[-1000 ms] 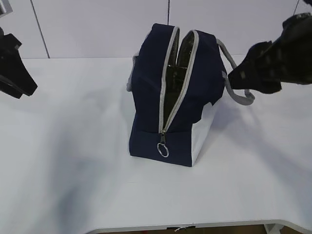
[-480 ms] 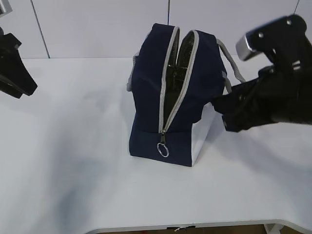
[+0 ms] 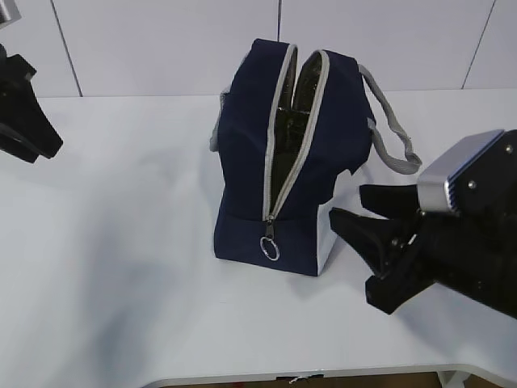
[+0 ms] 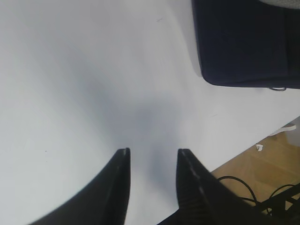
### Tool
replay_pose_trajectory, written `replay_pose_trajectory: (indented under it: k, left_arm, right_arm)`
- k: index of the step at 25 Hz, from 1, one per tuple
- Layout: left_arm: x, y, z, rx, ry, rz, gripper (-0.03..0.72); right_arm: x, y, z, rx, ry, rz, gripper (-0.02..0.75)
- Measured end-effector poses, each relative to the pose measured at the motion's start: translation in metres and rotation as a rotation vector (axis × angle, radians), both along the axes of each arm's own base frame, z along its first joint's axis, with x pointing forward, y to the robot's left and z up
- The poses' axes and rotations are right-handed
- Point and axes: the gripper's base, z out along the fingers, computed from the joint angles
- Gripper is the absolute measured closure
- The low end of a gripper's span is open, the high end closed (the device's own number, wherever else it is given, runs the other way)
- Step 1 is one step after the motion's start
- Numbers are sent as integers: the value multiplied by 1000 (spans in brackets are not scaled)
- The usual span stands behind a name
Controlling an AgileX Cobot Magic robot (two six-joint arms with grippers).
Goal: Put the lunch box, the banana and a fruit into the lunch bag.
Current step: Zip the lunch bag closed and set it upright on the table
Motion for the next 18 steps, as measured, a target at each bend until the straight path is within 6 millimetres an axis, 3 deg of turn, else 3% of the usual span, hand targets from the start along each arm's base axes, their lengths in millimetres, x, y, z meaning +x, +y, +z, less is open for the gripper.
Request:
replay_pose_trajectory:
  k: [18]
  left_arm:
    - [0, 0, 0, 0, 0, 0, 449]
  right_arm:
    - [8, 31, -56, 118, 54, 245, 336]
